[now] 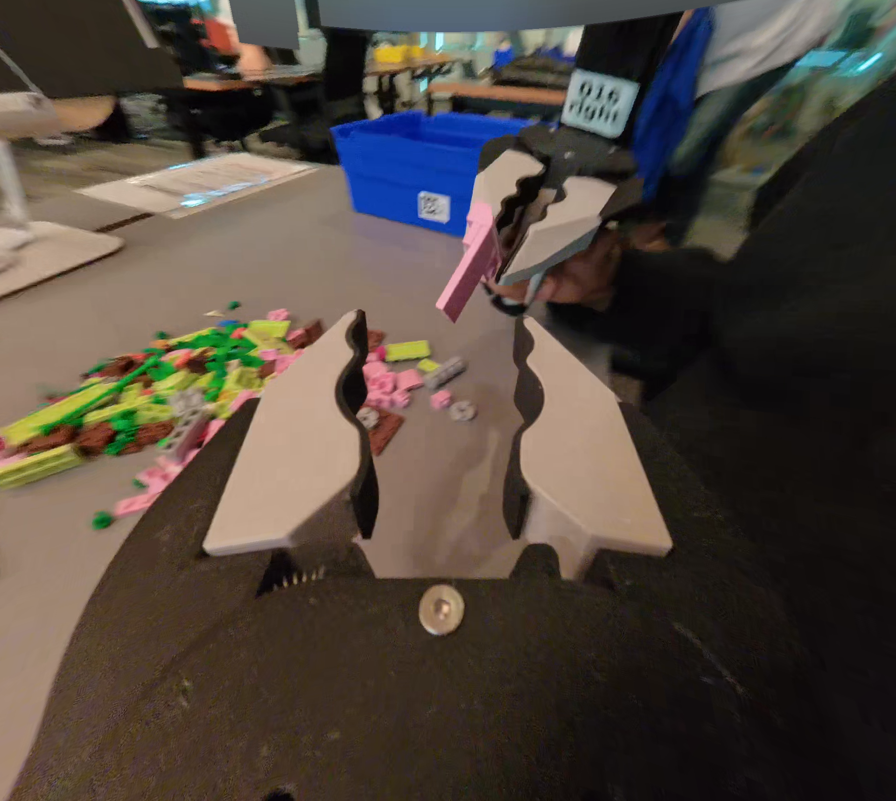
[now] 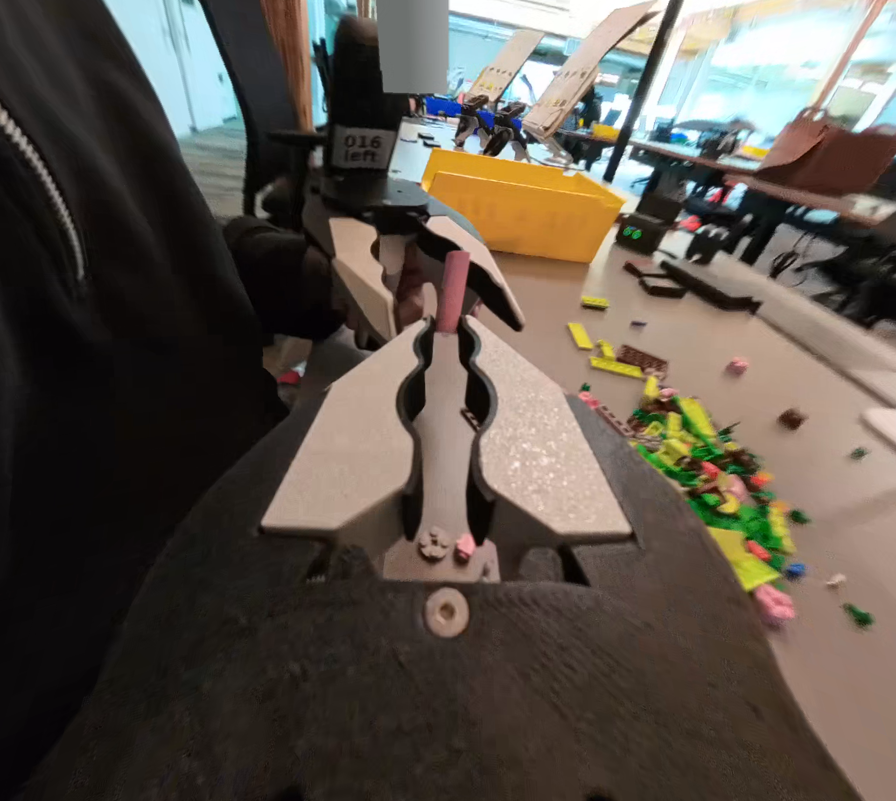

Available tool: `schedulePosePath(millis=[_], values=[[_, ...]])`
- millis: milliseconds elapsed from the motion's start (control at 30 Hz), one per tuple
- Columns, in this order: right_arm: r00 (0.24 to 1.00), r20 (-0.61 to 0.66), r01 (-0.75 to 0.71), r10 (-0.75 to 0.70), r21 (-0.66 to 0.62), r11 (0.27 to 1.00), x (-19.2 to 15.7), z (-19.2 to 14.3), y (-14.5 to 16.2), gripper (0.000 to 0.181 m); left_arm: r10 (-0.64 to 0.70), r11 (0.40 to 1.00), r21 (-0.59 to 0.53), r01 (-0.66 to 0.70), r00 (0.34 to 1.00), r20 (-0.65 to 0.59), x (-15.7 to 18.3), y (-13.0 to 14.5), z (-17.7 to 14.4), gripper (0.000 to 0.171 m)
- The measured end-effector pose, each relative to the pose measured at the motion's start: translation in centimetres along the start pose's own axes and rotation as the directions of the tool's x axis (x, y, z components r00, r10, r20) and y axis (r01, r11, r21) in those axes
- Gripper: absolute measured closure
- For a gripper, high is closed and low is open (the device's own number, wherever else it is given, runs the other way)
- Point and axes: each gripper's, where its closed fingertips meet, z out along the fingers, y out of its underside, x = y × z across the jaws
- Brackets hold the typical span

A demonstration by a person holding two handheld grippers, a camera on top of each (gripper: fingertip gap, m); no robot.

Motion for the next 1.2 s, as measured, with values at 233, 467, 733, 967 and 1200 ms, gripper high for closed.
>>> schedulePosePath(millis=[233, 467, 733, 967, 1200], values=[[0.988, 0.032, 0.15, -0.15, 0.015, 0.989, -1.7, -0.5, -1.0, 0.174, -0.03, 0.984, 0.167, 0.062, 0.982, -0.188, 2.5, -2.8, -1.5, 0.165], [0.98, 0.067, 0.19, -0.19, 0.001, 0.982, -2.5, -0.6, -1.6, 0.171, 0.191, 0.975, 0.151, -0.165, 0.965, -0.182, 4.5, -3.0, -1.9, 0.171], [0.966, 0.239, -0.085, 0.097, -0.059, 0.995, -3.5, -0.2, -1.0, 0.175, 0.094, 0.993, 0.098, -0.07, 0.96, -0.265, 4.8, -2.0, -1.8, 0.171], [0.978, -0.096, -0.203, 0.183, -0.298, 0.933, 1.8, 0.3, 4.2, 0.175, 0.118, 0.982, 0.174, -0.072, 0.955, -0.274, 5.4, -2.9, -2.4, 0.171], [0.891, -0.331, -0.383, 0.311, -0.179, 0.906, 8.2, -1.4, 4.3, 0.175, -0.117, 0.988, 0.117, 0.104, 0.987, 0.112, -3.7, -2.2, -2.4, 0.171]])
